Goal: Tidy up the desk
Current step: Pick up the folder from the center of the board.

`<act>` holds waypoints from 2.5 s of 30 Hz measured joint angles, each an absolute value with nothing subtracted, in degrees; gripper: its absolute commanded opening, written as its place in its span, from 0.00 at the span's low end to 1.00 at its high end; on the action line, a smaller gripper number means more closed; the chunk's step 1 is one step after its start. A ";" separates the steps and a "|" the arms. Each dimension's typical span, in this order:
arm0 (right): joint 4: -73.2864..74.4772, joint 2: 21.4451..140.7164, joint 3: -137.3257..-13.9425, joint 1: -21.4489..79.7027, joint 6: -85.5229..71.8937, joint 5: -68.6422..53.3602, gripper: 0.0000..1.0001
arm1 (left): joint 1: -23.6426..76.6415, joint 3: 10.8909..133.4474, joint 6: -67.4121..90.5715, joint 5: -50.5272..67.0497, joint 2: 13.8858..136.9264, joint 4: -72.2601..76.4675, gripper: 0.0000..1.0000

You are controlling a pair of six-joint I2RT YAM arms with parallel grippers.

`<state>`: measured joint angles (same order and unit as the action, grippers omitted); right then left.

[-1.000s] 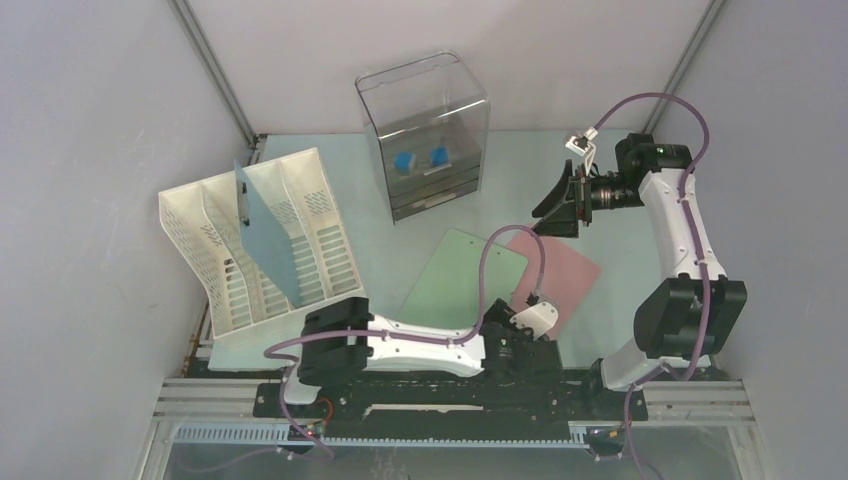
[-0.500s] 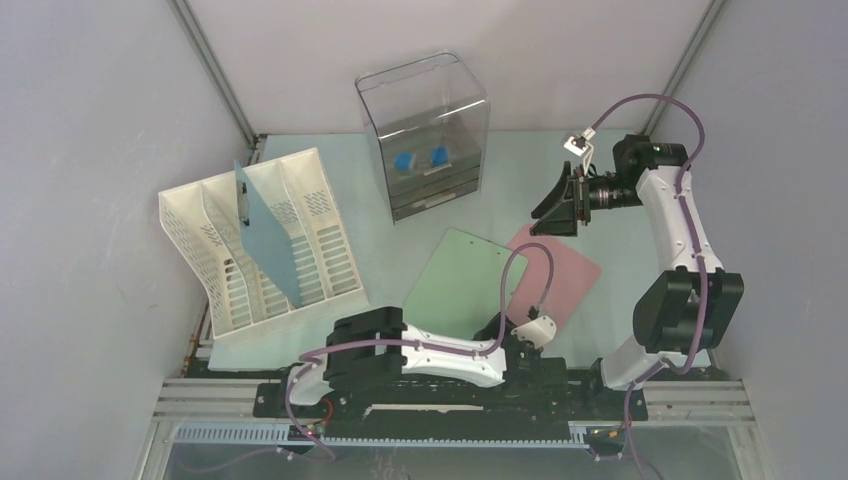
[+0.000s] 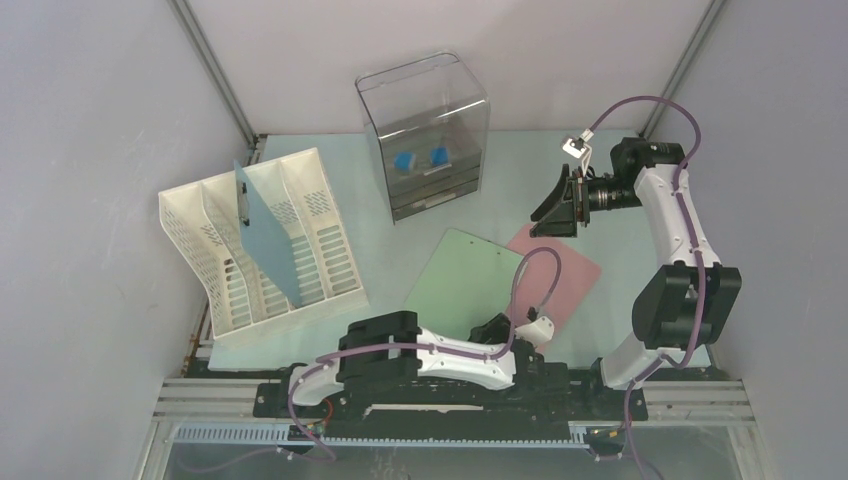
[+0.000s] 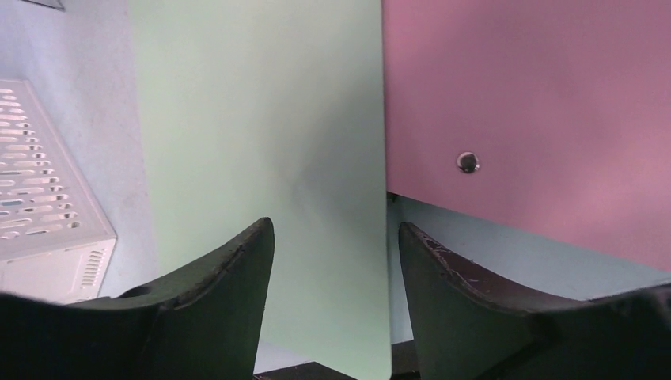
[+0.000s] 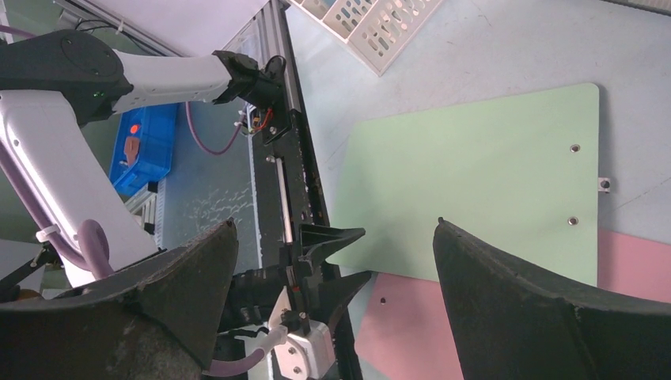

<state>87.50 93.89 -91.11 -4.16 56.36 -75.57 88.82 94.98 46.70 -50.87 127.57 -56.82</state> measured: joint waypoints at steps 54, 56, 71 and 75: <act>64.36 91.02 -80.82 -4.10 29.78 -73.91 1.00 | 88.92 75.26 50.70 -70.04 101.80 -52.05 0.00; 62.11 90.39 -80.75 -4.10 27.70 -73.38 1.00 | 88.66 72.82 48.49 -69.52 98.56 -48.29 0.00; 57.34 87.70 -80.75 -4.54 24.03 -71.07 1.00 | 83.74 55.53 30.06 -62.22 72.20 -22.17 0.00; 57.36 87.48 -80.75 -4.54 24.05 -70.98 1.00 | 82.30 52.36 26.94 -58.87 68.12 -18.26 0.00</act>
<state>57.36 87.48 -80.75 -4.54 24.05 -70.98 82.30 52.36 26.94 -58.87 68.12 -18.26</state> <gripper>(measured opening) 0.993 0.003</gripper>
